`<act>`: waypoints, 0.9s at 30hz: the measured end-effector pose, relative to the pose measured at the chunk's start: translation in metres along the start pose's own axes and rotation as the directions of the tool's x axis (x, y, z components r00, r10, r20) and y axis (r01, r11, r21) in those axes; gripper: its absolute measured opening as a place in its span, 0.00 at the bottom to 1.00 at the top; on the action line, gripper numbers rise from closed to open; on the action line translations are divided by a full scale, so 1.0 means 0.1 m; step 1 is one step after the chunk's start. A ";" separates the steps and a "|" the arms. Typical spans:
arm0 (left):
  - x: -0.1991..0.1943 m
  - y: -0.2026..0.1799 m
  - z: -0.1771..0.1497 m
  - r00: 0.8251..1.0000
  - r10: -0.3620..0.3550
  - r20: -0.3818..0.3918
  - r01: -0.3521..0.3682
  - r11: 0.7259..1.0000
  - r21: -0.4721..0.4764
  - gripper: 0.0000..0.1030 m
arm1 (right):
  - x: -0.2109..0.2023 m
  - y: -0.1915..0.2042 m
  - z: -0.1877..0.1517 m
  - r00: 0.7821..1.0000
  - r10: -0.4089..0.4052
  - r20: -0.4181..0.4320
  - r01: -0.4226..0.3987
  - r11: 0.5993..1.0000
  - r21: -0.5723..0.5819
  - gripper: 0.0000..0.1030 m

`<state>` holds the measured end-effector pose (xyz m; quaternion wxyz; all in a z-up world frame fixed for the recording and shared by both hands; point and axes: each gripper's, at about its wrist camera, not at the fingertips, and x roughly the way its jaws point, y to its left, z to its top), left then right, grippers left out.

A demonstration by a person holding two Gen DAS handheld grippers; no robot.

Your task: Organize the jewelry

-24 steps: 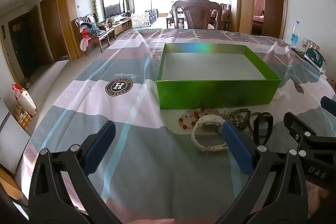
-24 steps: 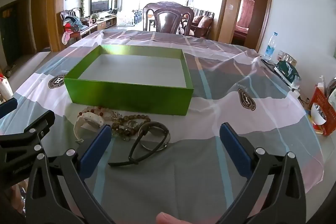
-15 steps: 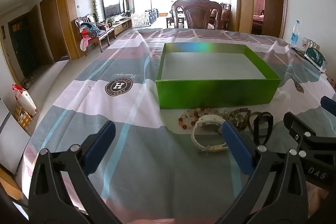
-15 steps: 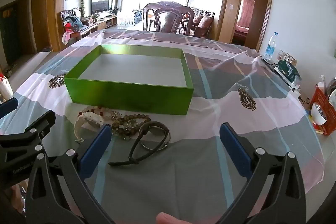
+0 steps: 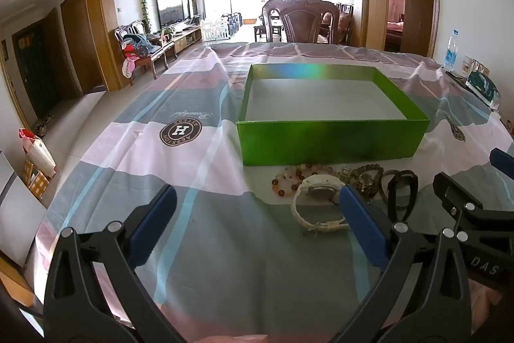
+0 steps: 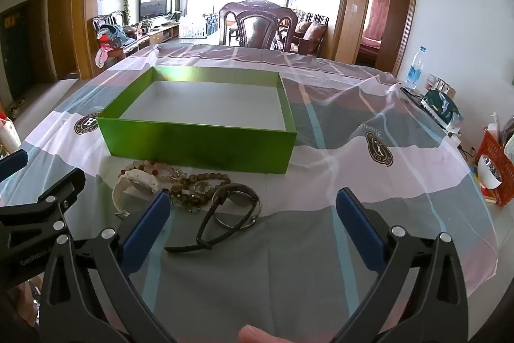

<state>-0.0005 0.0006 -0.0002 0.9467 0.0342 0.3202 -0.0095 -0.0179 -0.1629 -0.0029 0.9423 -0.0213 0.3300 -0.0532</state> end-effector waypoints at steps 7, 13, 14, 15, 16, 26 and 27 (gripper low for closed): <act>0.00 -0.01 0.00 1.000 0.001 -0.002 -0.001 1.000 0.002 0.97 | 0.00 0.00 0.00 1.000 -0.001 -0.001 0.001 1.000 0.000 0.98; 0.00 -0.01 0.00 1.000 0.003 -0.002 -0.003 1.000 0.002 0.97 | -0.01 0.00 -0.01 1.000 0.000 0.000 0.000 1.000 0.000 0.98; 0.00 -0.01 0.00 1.000 0.001 -0.002 -0.001 1.000 0.002 0.97 | -0.01 0.00 -0.01 1.000 0.000 0.000 0.000 1.000 0.000 0.98; 0.00 -0.01 0.00 1.000 0.001 -0.001 -0.001 1.000 0.002 0.97 | -0.01 0.00 -0.01 1.000 0.000 0.000 0.000 1.000 0.000 0.98; 0.00 -0.01 0.00 1.000 0.001 -0.002 -0.001 1.000 0.003 0.97 | -0.01 0.00 -0.01 1.000 0.000 -0.001 0.000 1.000 0.001 0.98; 0.00 -0.01 0.00 1.000 0.001 -0.003 -0.001 1.000 0.002 0.97 | -0.01 0.00 -0.02 1.000 0.001 -0.003 -0.001 1.000 0.002 0.98; 0.00 -0.01 0.00 1.000 0.001 -0.003 -0.001 1.000 0.002 0.97 | -0.01 0.00 -0.02 1.000 0.000 -0.003 0.000 1.000 0.002 0.98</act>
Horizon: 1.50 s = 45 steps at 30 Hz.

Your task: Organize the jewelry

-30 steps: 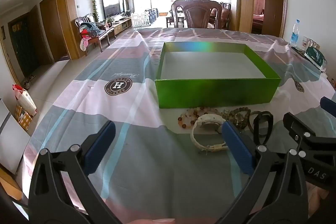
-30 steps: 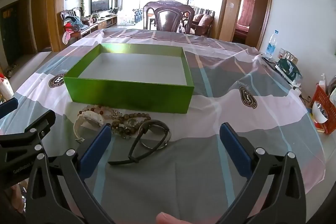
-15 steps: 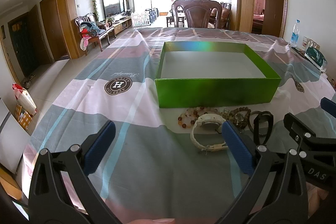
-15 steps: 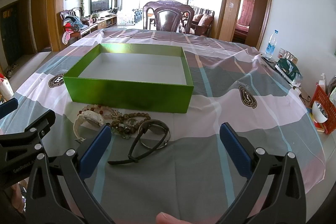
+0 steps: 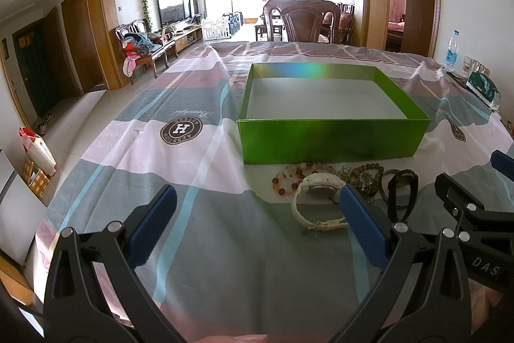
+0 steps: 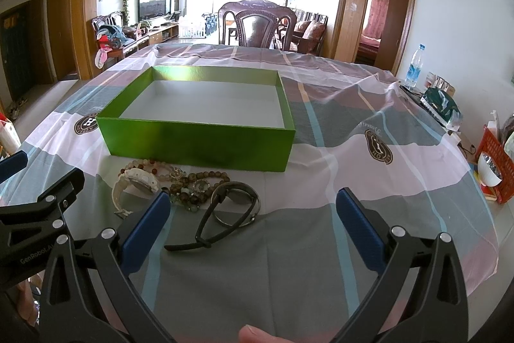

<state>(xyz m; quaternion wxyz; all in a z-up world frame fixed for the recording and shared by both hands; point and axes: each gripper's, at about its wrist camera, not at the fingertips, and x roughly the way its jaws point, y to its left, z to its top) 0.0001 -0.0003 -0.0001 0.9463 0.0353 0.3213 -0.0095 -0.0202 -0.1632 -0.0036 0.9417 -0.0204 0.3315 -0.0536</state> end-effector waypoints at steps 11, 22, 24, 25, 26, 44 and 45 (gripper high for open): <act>-0.01 -0.01 -0.01 1.000 -0.001 -0.001 0.001 1.000 0.000 0.97 | 0.02 -0.01 -0.01 1.000 0.001 0.001 -0.001 1.000 0.000 0.98; 0.00 0.00 0.00 1.000 0.000 -0.002 0.000 1.000 -0.001 0.97 | 0.03 -0.01 -0.01 1.000 0.001 0.000 -0.001 1.000 0.001 0.98; 0.00 0.00 0.00 1.000 0.000 -0.003 0.000 1.000 -0.001 0.97 | 0.03 -0.01 -0.01 1.000 0.002 -0.001 -0.002 1.000 0.001 0.98; 0.00 0.00 0.00 1.000 0.000 -0.003 0.000 1.000 -0.001 0.97 | 0.03 -0.01 -0.01 1.000 0.002 -0.001 -0.002 1.000 0.001 0.98; 0.00 0.00 0.00 1.000 0.000 -0.003 0.000 1.000 -0.001 0.97 | 0.03 -0.01 -0.01 1.000 0.002 0.000 -0.002 1.000 0.001 0.98; 0.00 0.00 0.00 1.000 0.000 -0.005 0.000 1.000 -0.001 0.97 | 0.03 -0.01 -0.01 1.000 0.003 -0.002 -0.003 1.000 0.002 0.98; 0.00 0.00 0.00 1.000 0.000 -0.005 0.000 1.000 -0.001 0.97 | 0.03 -0.01 0.00 1.000 0.003 -0.002 -0.003 1.000 0.003 0.98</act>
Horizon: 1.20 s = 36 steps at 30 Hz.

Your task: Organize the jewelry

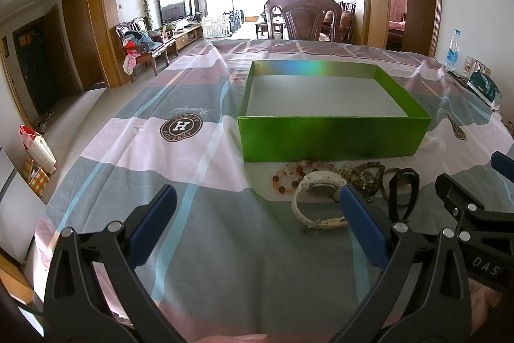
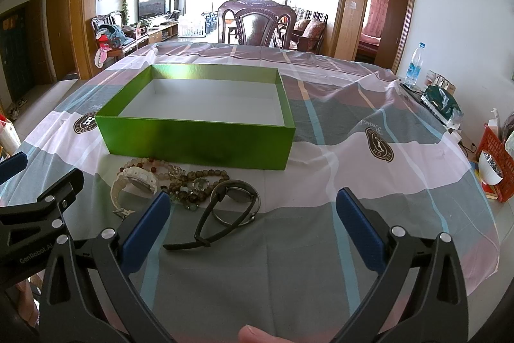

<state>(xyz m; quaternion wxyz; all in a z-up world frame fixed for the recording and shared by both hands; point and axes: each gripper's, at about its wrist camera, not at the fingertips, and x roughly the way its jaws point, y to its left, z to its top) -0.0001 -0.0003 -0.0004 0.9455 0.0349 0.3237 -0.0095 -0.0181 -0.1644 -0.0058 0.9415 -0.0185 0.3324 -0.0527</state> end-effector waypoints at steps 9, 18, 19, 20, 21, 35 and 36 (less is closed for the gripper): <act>0.00 0.00 0.00 1.000 0.000 -0.002 0.000 1.000 0.001 0.97 | 0.00 0.00 0.01 1.000 0.001 -0.001 -0.001 1.000 0.001 0.98; 0.53 -0.08 -0.05 0.976 0.001 -0.216 0.018 0.996 0.084 0.97 | 0.45 -0.06 -0.05 0.987 0.016 -0.160 -0.024 0.999 -0.046 0.98; 0.60 -0.09 -0.04 0.971 -0.021 -0.240 0.042 0.996 0.084 0.97 | 0.55 -0.10 -0.05 0.977 0.045 -0.207 -0.054 0.998 -0.037 0.97; 0.66 -0.11 -0.04 0.964 -0.040 -0.261 0.063 0.995 0.081 0.97 | 0.62 -0.12 -0.05 0.968 0.070 -0.240 -0.080 0.996 -0.032 0.91; 0.71 -0.12 -0.02 0.960 -0.046 -0.275 0.071 0.994 0.081 0.97 | 0.68 -0.14 -0.06 0.960 0.086 -0.266 -0.097 0.995 -0.027 0.86; 1.13 -0.26 0.05 0.920 -0.120 -0.374 0.161 0.984 0.079 0.57 | 1.10 -0.02 -0.06 0.923 0.086 -0.376 -0.115 0.992 -0.053 0.32; 1.15 -0.26 0.04 0.913 -0.134 -0.385 0.174 0.982 0.071 0.45 | 1.12 -0.04 -0.05 0.923 0.090 -0.375 -0.117 0.992 -0.052 0.26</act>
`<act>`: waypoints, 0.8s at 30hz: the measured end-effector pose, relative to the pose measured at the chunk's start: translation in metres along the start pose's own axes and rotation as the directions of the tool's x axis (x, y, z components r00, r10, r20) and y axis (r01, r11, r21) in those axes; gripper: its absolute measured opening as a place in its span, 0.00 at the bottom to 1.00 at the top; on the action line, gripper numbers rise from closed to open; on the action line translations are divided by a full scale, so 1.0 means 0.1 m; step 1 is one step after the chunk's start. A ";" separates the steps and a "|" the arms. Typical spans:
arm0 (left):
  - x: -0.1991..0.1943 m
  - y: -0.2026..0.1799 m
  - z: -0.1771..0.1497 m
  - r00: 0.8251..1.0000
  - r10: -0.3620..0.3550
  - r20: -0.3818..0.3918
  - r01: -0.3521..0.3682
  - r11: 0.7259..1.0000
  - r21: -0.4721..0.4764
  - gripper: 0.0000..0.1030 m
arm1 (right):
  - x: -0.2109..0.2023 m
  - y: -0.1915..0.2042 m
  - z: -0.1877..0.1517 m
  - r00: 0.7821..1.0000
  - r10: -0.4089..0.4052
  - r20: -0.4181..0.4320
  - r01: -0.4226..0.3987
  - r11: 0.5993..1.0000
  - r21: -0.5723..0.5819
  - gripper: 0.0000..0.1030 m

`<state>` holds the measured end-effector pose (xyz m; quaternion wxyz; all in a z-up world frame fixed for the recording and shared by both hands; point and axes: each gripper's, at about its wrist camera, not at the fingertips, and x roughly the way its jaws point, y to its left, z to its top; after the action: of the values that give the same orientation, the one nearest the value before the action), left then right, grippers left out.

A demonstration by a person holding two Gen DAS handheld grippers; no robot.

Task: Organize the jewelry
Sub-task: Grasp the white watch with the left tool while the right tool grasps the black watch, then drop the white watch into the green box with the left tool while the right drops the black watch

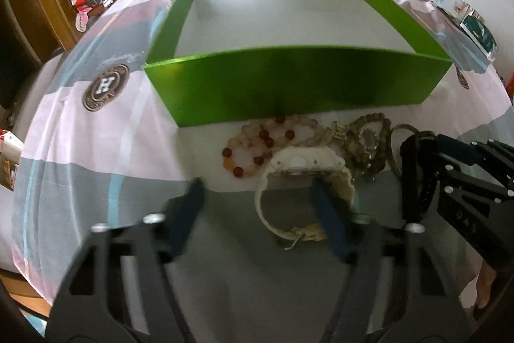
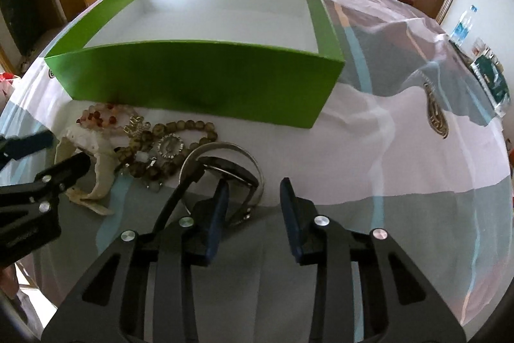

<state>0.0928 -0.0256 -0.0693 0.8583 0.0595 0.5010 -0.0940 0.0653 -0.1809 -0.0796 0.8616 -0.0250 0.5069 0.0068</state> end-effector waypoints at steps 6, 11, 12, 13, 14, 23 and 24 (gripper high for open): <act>0.01 0.08 -0.01 0.999 -0.054 -0.009 0.054 0.998 -0.015 0.08 | -0.13 -0.02 0.01 0.999 -0.022 0.034 0.022 1.000 0.002 0.02; -0.22 0.10 0.03 0.998 -0.040 0.057 0.041 0.999 -0.018 0.08 | -0.35 -0.11 0.11 0.995 -0.039 0.097 0.038 0.999 0.014 0.02; -0.29 0.11 0.05 0.996 -0.042 0.076 0.043 0.999 -0.019 0.08 | -0.40 -0.11 0.13 0.993 -0.040 0.114 0.038 0.999 0.018 0.02; -0.34 0.12 0.07 0.995 -0.043 0.091 0.044 0.999 -0.019 0.08 | -0.46 -0.12 0.16 0.990 -0.042 0.135 0.040 0.999 0.022 0.02; -0.40 0.14 0.12 0.993 -0.040 0.110 0.043 0.999 -0.021 0.08 | -0.49 -0.12 0.19 0.987 -0.049 0.150 0.047 0.999 0.023 0.02; -0.63 0.17 0.78 0.975 -0.049 0.217 0.065 0.996 -0.063 0.09 | -0.81 -0.09 0.82 0.939 -0.069 0.336 0.056 0.997 0.047 0.02; -0.61 0.16 0.89 0.974 -0.035 0.222 0.050 0.997 -0.066 0.09 | -0.80 -0.10 0.89 0.935 -0.054 0.350 0.040 0.998 0.046 0.02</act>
<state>0.1422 -0.0210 0.0278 0.9080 0.0074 0.4066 -0.1005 0.1048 -0.1855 0.0339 0.9384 -0.0193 0.3445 -0.0191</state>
